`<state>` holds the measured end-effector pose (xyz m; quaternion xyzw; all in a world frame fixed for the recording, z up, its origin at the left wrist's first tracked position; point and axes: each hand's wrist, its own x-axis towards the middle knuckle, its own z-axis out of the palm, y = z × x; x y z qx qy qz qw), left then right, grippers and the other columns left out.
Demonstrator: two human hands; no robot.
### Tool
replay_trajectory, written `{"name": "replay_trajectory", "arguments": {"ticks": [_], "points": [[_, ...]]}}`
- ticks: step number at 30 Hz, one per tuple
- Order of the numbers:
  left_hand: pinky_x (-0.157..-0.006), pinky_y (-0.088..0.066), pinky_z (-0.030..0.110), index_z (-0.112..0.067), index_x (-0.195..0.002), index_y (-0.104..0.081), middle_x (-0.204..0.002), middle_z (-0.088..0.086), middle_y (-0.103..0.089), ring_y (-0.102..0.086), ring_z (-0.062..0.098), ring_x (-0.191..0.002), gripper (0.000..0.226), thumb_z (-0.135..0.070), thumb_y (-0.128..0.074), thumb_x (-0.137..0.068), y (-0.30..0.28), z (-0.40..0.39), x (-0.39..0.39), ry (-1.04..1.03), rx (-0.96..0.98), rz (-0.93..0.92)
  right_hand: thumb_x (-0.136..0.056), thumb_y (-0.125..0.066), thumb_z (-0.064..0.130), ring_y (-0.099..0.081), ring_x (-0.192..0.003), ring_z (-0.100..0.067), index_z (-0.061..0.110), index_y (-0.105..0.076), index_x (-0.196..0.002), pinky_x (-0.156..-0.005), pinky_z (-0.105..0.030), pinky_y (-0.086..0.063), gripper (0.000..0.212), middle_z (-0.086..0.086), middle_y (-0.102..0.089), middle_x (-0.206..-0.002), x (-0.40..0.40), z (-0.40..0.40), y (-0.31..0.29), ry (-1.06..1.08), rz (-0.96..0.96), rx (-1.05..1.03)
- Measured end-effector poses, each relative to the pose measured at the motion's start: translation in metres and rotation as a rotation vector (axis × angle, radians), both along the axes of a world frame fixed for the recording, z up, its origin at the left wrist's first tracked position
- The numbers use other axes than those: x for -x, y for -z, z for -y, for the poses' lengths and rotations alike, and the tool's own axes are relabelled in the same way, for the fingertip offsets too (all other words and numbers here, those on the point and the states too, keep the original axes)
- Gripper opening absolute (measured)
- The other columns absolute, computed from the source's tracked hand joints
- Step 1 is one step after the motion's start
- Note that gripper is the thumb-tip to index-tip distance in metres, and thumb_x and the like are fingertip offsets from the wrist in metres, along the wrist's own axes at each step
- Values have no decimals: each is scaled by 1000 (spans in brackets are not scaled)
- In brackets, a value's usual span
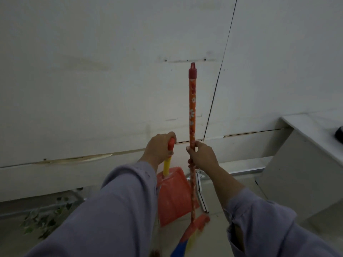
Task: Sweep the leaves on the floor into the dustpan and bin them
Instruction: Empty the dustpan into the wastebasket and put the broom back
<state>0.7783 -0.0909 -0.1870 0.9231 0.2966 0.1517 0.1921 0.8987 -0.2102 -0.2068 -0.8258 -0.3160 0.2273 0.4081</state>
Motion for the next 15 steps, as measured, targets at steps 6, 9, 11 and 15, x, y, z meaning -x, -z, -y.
{"name": "replay_trajectory", "arguments": {"ticks": [6,9,11,15], "points": [[-66,-48,26,-25,-89,-61,-80,-1,-66,-65,20,-76,37,-3,-75,-61,42,-56,-55,52,161,-128,-93,-46,50,-63,-72,-18,20,-61,-101,-67,-31,-52,35,0,-65,-78,-48,-56,31,8,330,172],[-74,-55,33,-23,-90,-63,-86,2,-67,-63,22,-81,36,-7,-78,-61,54,-82,-78,89,182,-188,-96,-39,50,-62,-77,-24,14,-57,-103,-69,-33,-50,41,-3,-61,-81,-69,-79,49,1,355,241],[-76,-55,36,-22,-91,-64,-89,4,-68,-63,24,-84,36,-10,-79,-61,64,-96,-93,99,196,-190,-97,-37,50,-64,-79,-26,12,-56,-104,-68,-35,-50,42,-6,-63,-83,-80,-90,62,-4,374,264],[-80,-53,34,-23,-94,-64,-94,6,-70,-64,26,-88,36,-16,-82,-64,92,-116,-119,108,225,-215,-97,-37,48,-65,-78,-25,11,-56,-104,-74,-41,-55,42,-8,-66,-86,-104,-113,84,6,346,294]]}}
